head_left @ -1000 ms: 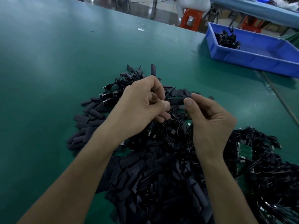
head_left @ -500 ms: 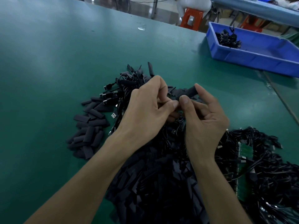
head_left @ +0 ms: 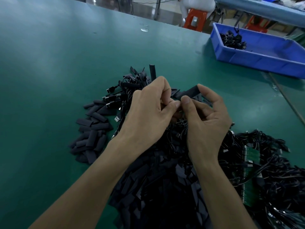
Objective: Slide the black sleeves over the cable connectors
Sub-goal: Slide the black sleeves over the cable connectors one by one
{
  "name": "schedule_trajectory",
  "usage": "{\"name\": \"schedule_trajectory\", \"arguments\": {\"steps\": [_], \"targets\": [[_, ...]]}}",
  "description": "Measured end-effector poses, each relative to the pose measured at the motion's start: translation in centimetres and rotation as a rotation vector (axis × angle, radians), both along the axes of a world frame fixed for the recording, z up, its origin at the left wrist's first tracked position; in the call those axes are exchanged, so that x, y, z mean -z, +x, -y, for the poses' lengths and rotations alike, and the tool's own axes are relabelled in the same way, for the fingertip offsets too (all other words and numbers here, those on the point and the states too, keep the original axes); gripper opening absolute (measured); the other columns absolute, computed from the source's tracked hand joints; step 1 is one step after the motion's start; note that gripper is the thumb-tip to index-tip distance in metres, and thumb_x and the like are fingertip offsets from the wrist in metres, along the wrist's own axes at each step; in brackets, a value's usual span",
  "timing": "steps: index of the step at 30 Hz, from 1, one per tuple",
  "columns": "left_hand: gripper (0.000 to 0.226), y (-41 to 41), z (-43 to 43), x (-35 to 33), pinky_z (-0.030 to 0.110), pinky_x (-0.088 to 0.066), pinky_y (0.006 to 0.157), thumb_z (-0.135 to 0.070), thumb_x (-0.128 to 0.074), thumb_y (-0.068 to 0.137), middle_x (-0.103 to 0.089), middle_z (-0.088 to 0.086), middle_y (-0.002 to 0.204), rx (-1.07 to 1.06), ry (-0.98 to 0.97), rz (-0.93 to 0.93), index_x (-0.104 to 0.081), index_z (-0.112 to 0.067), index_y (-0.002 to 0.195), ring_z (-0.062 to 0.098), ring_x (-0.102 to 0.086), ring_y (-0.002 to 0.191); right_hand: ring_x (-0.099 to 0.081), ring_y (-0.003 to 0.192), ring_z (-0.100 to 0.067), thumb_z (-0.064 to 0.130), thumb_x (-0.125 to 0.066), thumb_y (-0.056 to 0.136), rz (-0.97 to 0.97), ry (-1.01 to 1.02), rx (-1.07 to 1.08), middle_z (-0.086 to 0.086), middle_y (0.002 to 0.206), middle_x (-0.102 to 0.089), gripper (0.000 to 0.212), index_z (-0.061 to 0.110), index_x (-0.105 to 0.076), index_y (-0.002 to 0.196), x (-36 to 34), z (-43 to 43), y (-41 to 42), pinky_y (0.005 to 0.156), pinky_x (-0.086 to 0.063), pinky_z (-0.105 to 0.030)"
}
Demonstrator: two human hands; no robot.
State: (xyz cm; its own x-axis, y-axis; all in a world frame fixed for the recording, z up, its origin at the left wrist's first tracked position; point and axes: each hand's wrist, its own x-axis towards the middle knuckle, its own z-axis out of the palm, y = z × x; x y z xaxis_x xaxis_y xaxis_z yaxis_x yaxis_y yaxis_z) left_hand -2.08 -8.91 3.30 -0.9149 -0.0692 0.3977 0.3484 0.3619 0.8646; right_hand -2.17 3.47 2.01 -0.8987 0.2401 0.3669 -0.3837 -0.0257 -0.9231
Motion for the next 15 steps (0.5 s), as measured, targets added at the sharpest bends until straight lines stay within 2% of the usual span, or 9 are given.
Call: {"name": "schedule_trajectory", "arguments": {"steps": [8,12,15], "targets": [[0.036,-0.05,-0.22,0.12,0.049,-0.055,0.055,-0.021,-0.067,0.086,-0.068,0.015,0.071,-0.022,0.022,-0.034,-0.036,-0.031,0.073,0.034,-0.069,0.069,-0.073,0.077,-0.004,0.004,-0.068,0.093,-0.011,0.022,-0.048,0.012,0.083,-0.077,0.033,0.024,-0.061,0.118,0.05,-0.05,-0.04,0.068,-0.056,-0.013],[0.036,-0.26,0.17,0.29,0.049,-0.056,0.057,-0.021,-0.069,0.086,-0.069,0.015,0.075,-0.025,-0.006,-0.016,-0.036,-0.030,0.073,0.031,-0.070,0.069,-0.073,0.076,-0.005,0.009,-0.065,0.096,0.016,0.056,-0.072,0.008,0.081,-0.077,0.027,0.024,-0.063,0.117,0.16,-0.36,-0.31,0.069,-0.055,-0.014],[0.041,-0.39,0.55,0.52,0.046,-0.058,0.059,-0.016,-0.072,0.088,-0.070,0.009,0.075,-0.013,0.002,0.002,-0.037,-0.031,0.073,0.016,-0.072,0.067,-0.072,0.077,-0.009,0.015,-0.066,0.095,0.044,0.115,-0.066,0.005,0.082,-0.076,0.023,0.031,-0.063,0.110,-0.06,-0.88,-0.61,0.074,-0.057,-0.022]]}}
